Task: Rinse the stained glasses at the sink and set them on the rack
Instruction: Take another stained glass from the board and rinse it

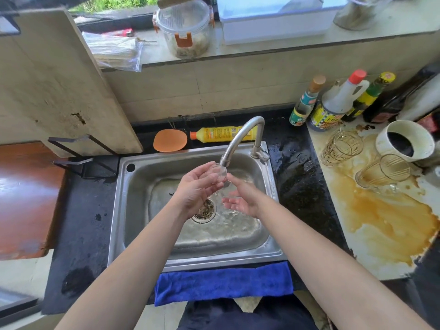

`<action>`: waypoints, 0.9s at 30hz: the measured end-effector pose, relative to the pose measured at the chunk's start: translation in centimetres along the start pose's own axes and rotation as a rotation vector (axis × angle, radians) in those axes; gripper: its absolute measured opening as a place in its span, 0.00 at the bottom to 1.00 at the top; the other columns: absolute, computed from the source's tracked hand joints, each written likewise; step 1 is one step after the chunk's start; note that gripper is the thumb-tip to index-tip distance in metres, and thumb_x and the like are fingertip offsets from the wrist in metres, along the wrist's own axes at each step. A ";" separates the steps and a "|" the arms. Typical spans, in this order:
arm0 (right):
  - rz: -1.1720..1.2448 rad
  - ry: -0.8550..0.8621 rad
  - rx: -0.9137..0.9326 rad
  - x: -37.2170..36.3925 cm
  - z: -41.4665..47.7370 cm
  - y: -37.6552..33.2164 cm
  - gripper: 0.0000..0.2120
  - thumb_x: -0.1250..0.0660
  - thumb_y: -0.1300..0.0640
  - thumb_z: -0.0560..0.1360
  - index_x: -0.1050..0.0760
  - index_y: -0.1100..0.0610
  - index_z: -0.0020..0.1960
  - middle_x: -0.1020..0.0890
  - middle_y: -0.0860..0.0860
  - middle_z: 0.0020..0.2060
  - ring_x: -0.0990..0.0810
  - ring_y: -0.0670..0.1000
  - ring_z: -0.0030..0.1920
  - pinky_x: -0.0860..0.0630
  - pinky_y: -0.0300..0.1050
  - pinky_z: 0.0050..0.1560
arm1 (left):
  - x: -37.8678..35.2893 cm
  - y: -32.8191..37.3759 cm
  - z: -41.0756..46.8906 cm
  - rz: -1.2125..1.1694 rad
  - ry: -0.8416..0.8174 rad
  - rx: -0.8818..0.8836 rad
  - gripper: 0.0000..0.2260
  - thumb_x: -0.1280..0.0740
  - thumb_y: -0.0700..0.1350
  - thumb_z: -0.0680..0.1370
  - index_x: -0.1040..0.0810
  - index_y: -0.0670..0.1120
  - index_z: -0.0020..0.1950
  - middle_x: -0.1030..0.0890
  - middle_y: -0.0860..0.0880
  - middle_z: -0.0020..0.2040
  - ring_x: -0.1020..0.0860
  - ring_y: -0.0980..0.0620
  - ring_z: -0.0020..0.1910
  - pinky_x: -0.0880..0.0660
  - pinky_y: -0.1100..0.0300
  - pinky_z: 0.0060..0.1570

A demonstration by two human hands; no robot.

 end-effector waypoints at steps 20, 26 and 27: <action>0.173 0.054 0.206 1.8 -0.8 -1.5 0.11 0.33 0.47 0.81 0.24 0.55 0.51 0.23 0.53 0.42 0.24 0.52 0.44 0.23 0.48 0.51 | 2.0 -0.4 1.8 0.477 0.187 -0.102 0.18 0.32 0.42 0.81 0.27 0.48 0.71 0.22 0.45 0.60 0.21 0.51 0.51 0.22 0.58 0.49; -0.037 0.023 0.368 1.8 -1.4 -2.1 0.11 0.28 0.55 0.78 0.27 0.54 0.39 0.20 0.52 0.40 0.21 0.51 0.43 0.22 0.54 0.57 | 2.9 -1.9 3.2 0.333 0.317 0.119 0.17 0.38 0.41 0.84 0.32 0.36 0.71 0.25 0.40 0.58 0.20 0.43 0.52 0.19 0.52 0.52; -0.077 0.005 0.398 1.8 -1.5 -2.2 0.12 0.26 0.57 0.76 0.27 0.54 0.37 0.19 0.51 0.39 0.20 0.50 0.42 0.22 0.54 0.57 | 2.9 -2.1 3.3 0.275 0.333 0.146 0.13 0.37 0.40 0.83 0.28 0.35 0.66 0.25 0.40 0.55 0.19 0.44 0.47 0.19 0.54 0.47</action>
Point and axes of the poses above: each hand's wrist, its own z-axis towards the middle knuckle, its own x-axis out of the back of the hand, y = z × x, the point moved 3 cm from there along z, towards the middle knuckle
